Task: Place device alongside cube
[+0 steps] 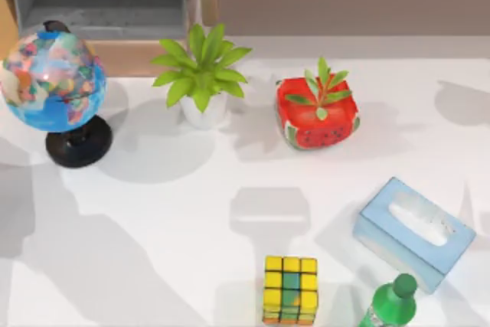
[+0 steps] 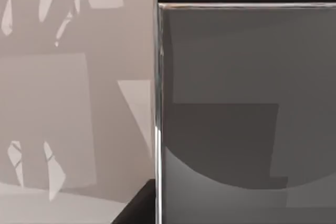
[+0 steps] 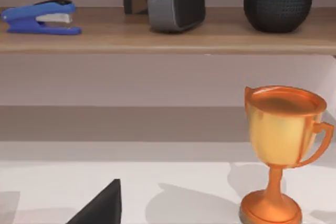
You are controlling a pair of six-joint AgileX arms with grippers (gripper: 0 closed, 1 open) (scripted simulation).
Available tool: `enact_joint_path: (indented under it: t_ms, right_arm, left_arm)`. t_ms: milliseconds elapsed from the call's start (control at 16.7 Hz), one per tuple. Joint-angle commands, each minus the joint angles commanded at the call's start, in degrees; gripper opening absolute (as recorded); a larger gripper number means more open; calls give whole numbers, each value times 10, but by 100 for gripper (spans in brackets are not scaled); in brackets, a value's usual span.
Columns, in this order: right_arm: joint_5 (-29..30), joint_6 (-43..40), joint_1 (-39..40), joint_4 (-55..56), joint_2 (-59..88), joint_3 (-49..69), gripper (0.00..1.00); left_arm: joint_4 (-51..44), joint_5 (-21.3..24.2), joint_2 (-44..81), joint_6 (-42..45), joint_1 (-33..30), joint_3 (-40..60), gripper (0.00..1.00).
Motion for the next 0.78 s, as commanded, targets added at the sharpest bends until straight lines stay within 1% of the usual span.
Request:
enact_joint_path:
  t_ms: [240,540,780]
  right_arm:
    - [0,0,0,0,0,0,100]
    - [0,0,0,0,0,0,100]
    - [0,0,0,0,0,0,100]
  left_arm:
    - [-8,4,-10,-2,-1,4,0]
    - [-49,4,-30,-2,-2,23,0]
    - [-48,3,-29,-1,-2,22,0]
